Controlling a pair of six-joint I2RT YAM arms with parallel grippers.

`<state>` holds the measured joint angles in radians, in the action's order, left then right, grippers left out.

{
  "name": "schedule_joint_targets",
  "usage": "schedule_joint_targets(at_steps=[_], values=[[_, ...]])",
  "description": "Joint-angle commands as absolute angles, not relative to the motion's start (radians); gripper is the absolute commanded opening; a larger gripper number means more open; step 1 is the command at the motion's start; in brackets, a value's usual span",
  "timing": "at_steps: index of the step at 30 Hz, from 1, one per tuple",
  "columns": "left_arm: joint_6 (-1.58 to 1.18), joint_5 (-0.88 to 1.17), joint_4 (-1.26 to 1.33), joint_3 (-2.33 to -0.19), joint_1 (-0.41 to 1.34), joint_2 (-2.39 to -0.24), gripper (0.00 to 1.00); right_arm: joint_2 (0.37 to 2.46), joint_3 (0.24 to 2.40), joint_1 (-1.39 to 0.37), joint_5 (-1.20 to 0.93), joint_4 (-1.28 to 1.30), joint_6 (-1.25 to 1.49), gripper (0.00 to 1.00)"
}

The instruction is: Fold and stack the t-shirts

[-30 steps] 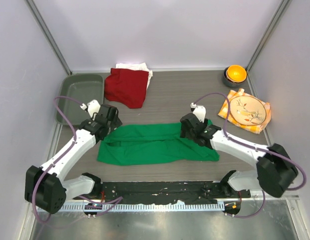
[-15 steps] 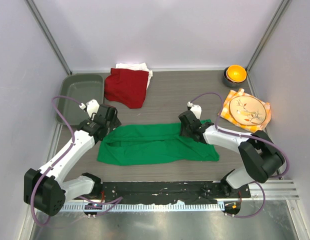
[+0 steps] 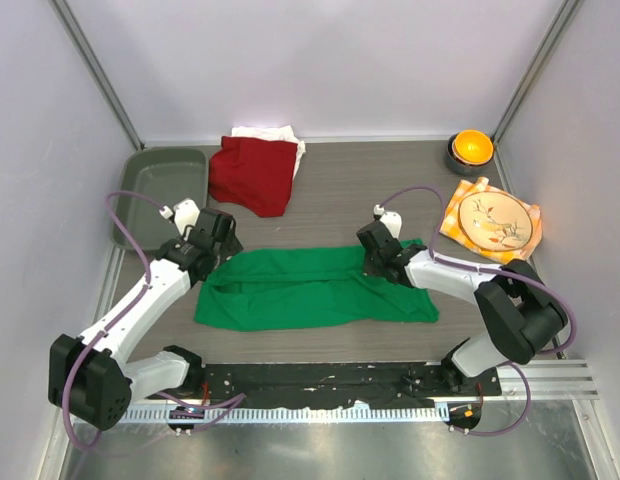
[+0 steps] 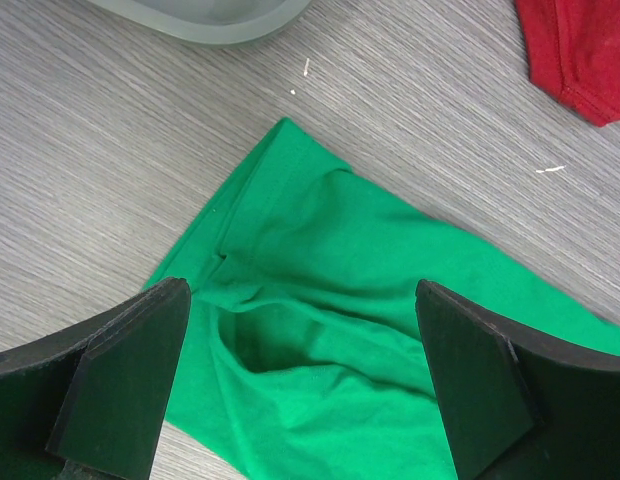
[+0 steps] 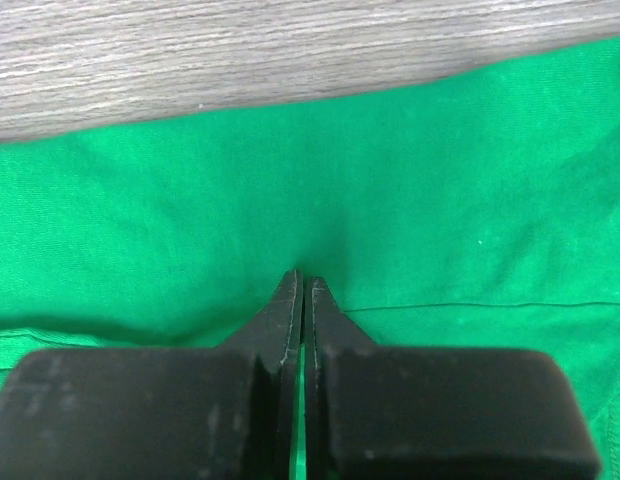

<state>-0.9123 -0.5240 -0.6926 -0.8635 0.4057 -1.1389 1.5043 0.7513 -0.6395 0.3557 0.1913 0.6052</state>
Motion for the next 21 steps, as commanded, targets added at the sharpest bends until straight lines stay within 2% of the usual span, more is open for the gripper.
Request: schedule_joint_targets(at_steps=[1,9,14,15,17,18,21], values=[[-0.919,-0.546,-0.675,-0.867,0.410,-1.135,1.00,1.441,0.776,-0.646,0.373,0.221,0.614,0.01],[-0.945,-0.514,-0.643,-0.827,0.410,-1.118,1.00,1.301,0.764,-0.780,0.391,0.357,0.627,0.01],[-0.957,-0.503,-0.624,-0.808,0.410,-1.115,1.00,1.282,0.742,-0.863,0.351,0.409,0.658,0.01],[-0.957,-0.503,-0.626,-0.808,0.410,-1.118,1.00,1.287,0.742,-0.876,0.335,0.417,0.660,0.10],[-0.956,-0.503,-0.623,-0.807,0.410,-1.117,1.00,1.305,0.753,-0.917,0.322,0.452,0.667,0.18],[-0.954,-0.502,-0.623,-0.808,0.410,-1.117,1.00,1.307,0.756,-0.934,0.325,0.459,0.675,0.32],[-0.954,-0.503,-0.621,-0.808,0.411,-1.115,1.00,1.292,0.776,-0.960,0.356,0.485,0.687,0.60]])
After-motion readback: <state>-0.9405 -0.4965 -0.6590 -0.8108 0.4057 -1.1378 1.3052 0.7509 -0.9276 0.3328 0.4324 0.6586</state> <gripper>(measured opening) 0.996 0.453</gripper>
